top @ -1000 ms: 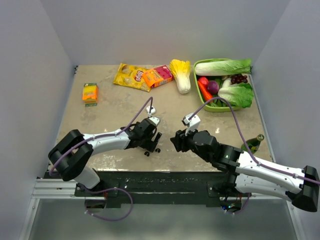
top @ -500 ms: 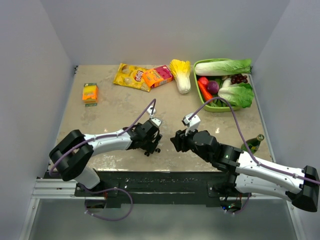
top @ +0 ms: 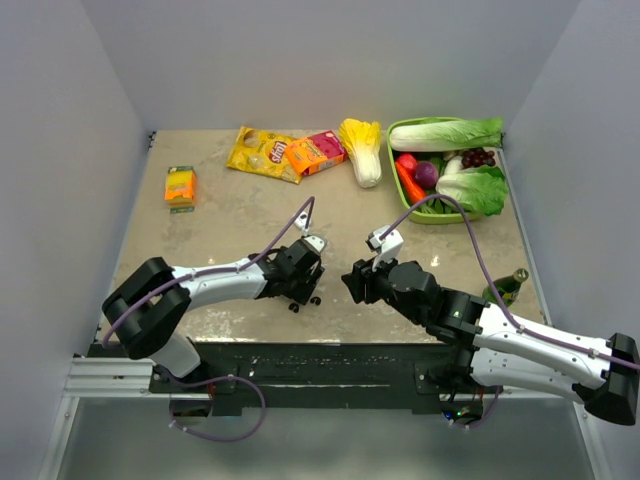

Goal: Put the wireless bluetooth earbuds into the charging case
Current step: Pick up the charging case at the center of the board, then open the charging case.

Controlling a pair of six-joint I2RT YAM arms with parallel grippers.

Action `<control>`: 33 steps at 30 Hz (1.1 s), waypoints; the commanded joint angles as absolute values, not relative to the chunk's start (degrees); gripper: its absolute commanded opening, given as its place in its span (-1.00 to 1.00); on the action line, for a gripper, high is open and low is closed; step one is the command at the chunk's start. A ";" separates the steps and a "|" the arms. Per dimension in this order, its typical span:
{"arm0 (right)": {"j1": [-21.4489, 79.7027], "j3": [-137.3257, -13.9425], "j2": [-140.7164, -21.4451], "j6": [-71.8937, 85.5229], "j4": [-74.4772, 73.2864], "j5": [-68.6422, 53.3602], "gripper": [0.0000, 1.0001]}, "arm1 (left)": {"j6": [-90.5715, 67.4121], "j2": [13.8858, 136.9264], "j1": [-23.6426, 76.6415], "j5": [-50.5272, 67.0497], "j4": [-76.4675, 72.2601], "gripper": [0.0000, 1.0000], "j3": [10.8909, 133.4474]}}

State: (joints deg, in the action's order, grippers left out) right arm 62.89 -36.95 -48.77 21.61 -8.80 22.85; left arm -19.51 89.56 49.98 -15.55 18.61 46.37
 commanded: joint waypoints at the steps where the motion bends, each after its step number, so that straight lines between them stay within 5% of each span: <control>1: 62.84 -37.18 -48.08 21.44 -7.82 23.47 0.01 | -19.60 90.88 50.19 -15.47 21.09 0.36 44.74; 6: 62.93 -38.05 -47.99 21.62 -7.65 23.47 0.01 | -20.56 87.29 50.19 -14.15 16.01 0.09 43.86; 11: 62.93 -40.07 -48.08 21.71 -7.65 24.52 0.01 | -20.48 82.28 50.19 -14.67 8.11 -0.66 43.77; 12: 62.84 -40.34 -47.99 21.71 -7.56 24.78 0.01 | -20.13 81.57 50.19 -15.20 6.78 -1.00 43.60; 20: 62.84 -43.06 -47.28 23.03 -5.28 28.39 0.08 | -15.39 66.66 50.19 -20.13 -18.12 -1.00 34.49; 24: 62.84 -47.27 -48.77 23.20 -9.38 25.50 0.16 | -9.85 58.90 50.45 -13.65 -37.58 -1.00 23.14; 28: 62.93 -52.37 -50.36 22.16 -12.13 20.51 0.46 | -2.21 53.89 51.33 -5.20 -60.57 -1.00 11.54; 33: 62.93 -57.39 -54.57 20.92 -16.43 16.80 0.52 | 2.37 53.17 52.38 -0.63 -72.76 -1.00 3.34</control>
